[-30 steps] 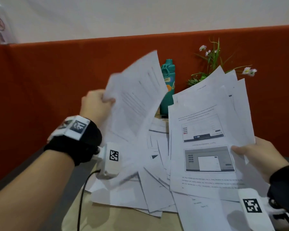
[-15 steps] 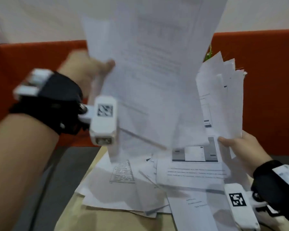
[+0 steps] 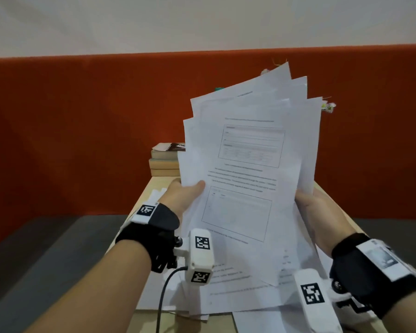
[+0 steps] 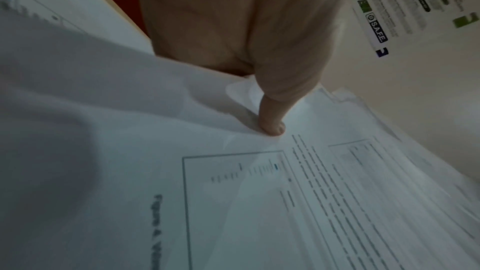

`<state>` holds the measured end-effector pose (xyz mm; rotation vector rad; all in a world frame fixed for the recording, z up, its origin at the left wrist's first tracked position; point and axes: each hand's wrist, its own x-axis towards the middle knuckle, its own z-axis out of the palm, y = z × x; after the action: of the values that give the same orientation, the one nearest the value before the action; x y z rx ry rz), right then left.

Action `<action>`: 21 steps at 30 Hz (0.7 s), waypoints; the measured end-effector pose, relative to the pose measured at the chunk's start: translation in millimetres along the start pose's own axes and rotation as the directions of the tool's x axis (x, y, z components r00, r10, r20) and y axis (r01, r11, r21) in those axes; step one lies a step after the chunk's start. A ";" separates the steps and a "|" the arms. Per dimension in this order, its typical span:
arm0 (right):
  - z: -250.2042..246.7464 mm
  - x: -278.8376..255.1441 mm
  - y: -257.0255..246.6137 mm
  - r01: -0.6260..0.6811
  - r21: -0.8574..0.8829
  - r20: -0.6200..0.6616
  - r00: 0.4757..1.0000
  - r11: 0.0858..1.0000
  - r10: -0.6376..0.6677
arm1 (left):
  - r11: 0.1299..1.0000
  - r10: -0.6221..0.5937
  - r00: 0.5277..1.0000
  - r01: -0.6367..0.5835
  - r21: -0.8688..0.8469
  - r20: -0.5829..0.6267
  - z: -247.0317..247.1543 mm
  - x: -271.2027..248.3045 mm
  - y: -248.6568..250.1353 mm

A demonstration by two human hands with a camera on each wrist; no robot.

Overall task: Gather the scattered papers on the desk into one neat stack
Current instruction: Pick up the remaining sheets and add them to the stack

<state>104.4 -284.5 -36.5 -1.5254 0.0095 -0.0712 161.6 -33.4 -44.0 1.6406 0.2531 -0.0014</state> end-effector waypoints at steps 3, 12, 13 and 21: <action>4.1 -5.5 -4.4 0.045 -0.022 0.069 0.997 0.999 -0.043 | 0.999 0.047 0.996 -0.047 -0.003 -0.073 6.3 -6.5 6.9; -30.4 0.9 -2.9 0.003 -0.221 -0.217 0.975 0.975 -0.052 | 0.618 -0.195 0.962 0.272 0.738 -0.191 -50.2 -40.4 19.2; -31.8 1.2 -1.8 -0.007 -0.224 -0.219 0.975 0.975 -0.044 | 0.560 -0.253 0.950 0.298 0.773 -0.183 -53.4 -44.9 14.5; -20.6 2.2 3.6 0.004 -0.230 -0.192 0.980 0.973 -0.050 | 0.635 -0.286 0.955 0.253 0.730 -0.082 -25.0 -34.6 -20.0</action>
<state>105.7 -305.0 -41.0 -1.7435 0.1601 -0.2503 120.8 -13.1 -56.2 2.3979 0.5153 -0.4242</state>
